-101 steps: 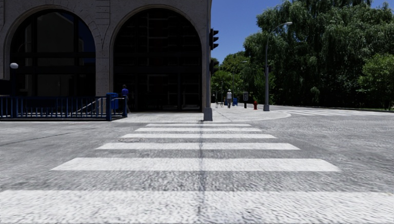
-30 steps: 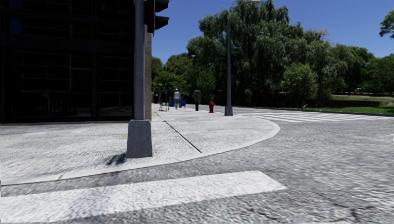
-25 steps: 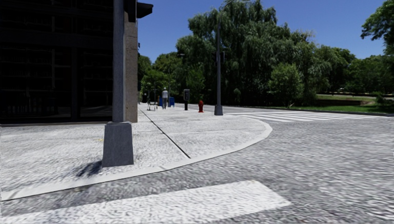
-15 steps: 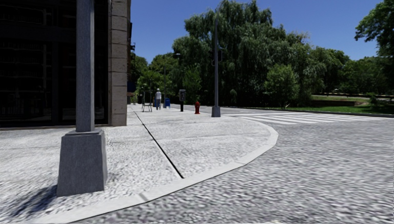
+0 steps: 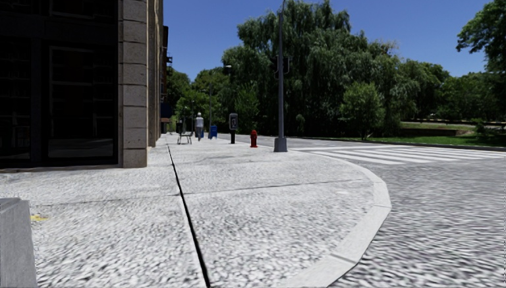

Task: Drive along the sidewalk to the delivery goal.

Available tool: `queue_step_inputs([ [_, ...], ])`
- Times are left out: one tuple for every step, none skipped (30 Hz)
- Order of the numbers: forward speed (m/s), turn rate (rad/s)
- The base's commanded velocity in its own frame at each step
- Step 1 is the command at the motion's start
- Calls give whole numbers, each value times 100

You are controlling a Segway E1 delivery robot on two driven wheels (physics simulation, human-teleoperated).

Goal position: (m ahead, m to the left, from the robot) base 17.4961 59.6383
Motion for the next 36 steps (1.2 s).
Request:
queue_step_inputs([
  [152, 22],
  [152, 22],
  [151, 25],
  [150, 25],
  [150, 26],
  [150, 26],
  [150, 26],
  [150, 27],
  [150, 27],
  [150, 27],
  [150, 27],
  [150, 27],
  [150, 27],
  [150, 27],
  [150, 27],
  [150, 27],
  [150, 27],
  [150, 12],
  [150, 12],
  [150, 0],
  [150, 0],
  [150, 0],
  [150, 0],
  [150, 0],
  [150, 0],
  [150, 0],
  [150, 0],
  [150, 0],
  [150, 0],
  [150, 0],
  [150, 0],
  [200, 0],
  [200, 0],
  [200, 0],
  [200, 0],
  [200, 0],
])
